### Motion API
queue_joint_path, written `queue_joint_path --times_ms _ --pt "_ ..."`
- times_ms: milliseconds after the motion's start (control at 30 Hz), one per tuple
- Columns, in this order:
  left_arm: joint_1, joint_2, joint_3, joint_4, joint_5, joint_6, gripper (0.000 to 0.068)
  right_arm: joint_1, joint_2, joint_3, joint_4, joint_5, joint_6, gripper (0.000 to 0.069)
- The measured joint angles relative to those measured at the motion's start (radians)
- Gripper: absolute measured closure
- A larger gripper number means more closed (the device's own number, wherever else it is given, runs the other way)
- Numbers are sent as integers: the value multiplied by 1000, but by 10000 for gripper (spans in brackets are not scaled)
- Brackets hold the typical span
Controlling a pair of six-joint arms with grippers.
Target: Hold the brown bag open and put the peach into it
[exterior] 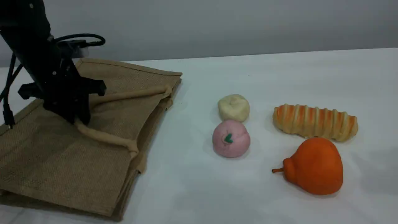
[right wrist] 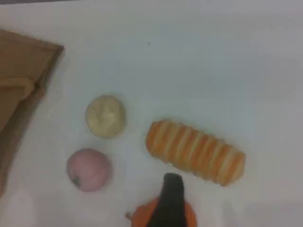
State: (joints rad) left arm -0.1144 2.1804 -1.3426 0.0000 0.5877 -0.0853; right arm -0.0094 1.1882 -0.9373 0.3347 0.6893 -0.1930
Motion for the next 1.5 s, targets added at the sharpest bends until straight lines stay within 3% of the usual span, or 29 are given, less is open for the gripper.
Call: queue_joint_path --times_ms 67,233,433,633,833,1000,1267,1500 --pt "0 0 0 0 -6 0 592 0 0 0 0 0 0 104" --pt "0 -12 -25 0 24 48 591 0 0 0 0 0 0 104" --pt "1 -78 -145 -75 197 178 591 0 0 0 3 1 0 104" --pt "1 -113 -309 -207 409 344 591 0 0 0 7 1 -13 104" --pt "1 -112 -502 -249 624 477 591 0 0 2 64 0 -75 104" --pt "1 -138 -613 -301 639 480 591 0 7 3 92 11 -133 104" --pt "1 -192 -625 -500 636 682 591 0 127 5 217 40 -262 104" --pt "1 -229 -625 -528 636 813 591 1 275 5 381 80 -438 104"
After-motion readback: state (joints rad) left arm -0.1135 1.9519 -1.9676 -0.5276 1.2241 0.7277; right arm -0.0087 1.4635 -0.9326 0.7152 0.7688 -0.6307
